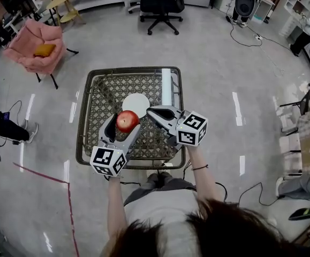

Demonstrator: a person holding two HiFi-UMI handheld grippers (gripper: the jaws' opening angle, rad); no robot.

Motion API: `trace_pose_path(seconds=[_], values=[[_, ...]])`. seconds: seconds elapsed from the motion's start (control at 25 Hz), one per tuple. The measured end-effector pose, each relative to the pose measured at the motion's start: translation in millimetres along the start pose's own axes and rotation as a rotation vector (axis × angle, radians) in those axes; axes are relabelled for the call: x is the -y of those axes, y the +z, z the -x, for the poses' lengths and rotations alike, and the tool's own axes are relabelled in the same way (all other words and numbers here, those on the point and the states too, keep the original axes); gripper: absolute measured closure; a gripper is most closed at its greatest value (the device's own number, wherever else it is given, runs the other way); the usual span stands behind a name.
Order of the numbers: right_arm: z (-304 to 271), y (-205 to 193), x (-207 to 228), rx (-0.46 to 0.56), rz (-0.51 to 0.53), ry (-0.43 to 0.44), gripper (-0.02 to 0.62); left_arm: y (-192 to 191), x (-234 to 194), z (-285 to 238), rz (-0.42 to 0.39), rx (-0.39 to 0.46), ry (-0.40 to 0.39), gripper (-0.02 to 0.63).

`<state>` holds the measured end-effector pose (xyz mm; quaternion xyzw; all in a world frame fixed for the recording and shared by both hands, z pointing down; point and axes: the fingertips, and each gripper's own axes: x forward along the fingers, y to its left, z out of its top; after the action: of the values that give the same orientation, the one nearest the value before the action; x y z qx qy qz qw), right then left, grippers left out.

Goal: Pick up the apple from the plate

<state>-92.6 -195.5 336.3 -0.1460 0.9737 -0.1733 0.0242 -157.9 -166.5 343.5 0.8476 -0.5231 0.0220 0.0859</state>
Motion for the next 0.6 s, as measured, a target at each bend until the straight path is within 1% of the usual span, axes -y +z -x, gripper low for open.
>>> trace_pose_path(seconds=[0.28, 0.6], values=[[1.4, -2.1, 0.9, -0.003, 0.014, -0.005, 0.586, -1.2, -0.5, -0.8, 0.003, 0.004, -0.002, 0.224], [1.6, -6.9, 0.5, -0.011, 0.011, 0.011, 0.586, -6.8, 1.3, -4.1, 0.009, -0.005, -0.012, 0.224]])
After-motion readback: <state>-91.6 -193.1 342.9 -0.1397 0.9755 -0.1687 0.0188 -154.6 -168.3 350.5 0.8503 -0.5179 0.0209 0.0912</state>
